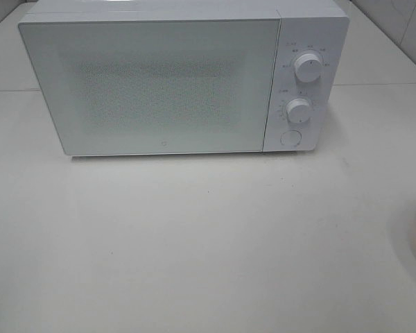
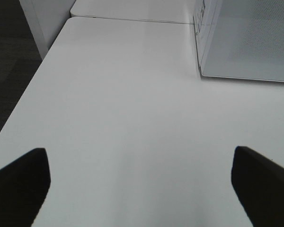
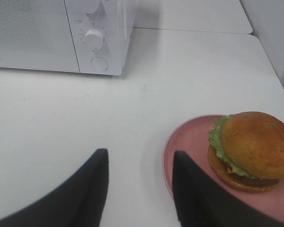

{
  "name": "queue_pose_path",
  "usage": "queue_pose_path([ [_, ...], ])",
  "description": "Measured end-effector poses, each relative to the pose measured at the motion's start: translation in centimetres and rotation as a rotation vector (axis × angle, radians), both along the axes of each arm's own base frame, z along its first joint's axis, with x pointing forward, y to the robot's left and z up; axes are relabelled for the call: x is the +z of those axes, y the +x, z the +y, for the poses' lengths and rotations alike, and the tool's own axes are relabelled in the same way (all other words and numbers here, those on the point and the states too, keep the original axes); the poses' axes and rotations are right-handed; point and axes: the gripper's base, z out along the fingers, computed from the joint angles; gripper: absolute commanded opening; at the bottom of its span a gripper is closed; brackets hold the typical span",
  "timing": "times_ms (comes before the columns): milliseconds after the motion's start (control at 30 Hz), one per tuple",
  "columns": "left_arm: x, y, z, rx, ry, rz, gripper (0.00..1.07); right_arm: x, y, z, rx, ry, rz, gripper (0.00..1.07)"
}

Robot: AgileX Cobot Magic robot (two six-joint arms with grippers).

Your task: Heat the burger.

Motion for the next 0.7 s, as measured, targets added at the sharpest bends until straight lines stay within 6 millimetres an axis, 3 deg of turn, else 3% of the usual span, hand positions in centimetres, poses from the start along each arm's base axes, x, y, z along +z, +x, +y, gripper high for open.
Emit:
queue_pose_path([
  [700,0.0,0.0,0.0,0.004,0.001,0.0,0.97,0.0,0.0,0.0,0.0,0.0,0.0,0.43],
])
